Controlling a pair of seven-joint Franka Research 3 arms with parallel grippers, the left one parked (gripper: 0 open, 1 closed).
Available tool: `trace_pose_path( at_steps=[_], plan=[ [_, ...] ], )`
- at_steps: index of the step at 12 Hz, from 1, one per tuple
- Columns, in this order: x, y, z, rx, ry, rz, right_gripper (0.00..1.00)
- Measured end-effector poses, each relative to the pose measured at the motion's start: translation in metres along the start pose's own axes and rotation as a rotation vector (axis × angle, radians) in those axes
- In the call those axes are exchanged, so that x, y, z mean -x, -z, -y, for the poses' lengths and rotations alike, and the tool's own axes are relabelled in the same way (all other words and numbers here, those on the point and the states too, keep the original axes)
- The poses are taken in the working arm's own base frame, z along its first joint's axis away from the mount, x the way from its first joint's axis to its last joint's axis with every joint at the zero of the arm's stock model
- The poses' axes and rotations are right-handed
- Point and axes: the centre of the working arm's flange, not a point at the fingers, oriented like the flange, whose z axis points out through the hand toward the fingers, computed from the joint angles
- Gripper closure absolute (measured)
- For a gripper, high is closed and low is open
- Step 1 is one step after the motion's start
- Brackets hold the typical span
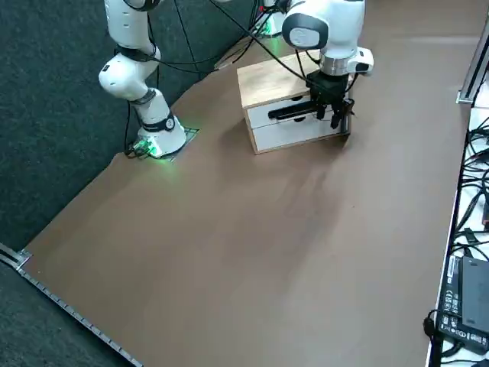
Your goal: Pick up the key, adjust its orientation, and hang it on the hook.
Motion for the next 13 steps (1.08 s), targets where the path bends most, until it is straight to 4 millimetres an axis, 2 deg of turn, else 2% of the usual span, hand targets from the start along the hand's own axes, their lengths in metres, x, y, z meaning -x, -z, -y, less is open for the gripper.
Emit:
trace_pose_path(
  at_steps=[2,3,10,13],
  plan=[
    [0.007,0.001,-0.005,-0.004,-0.016,-0.018,0.21],
    [0.012,0.001,-0.009,-0.006,-0.007,-0.025,0.00],
    [0.013,0.006,-0.011,-0.002,0.000,-0.038,0.00],
    [0.027,0.020,-0.022,0.014,-0.029,-0.056,0.00]
  ],
)
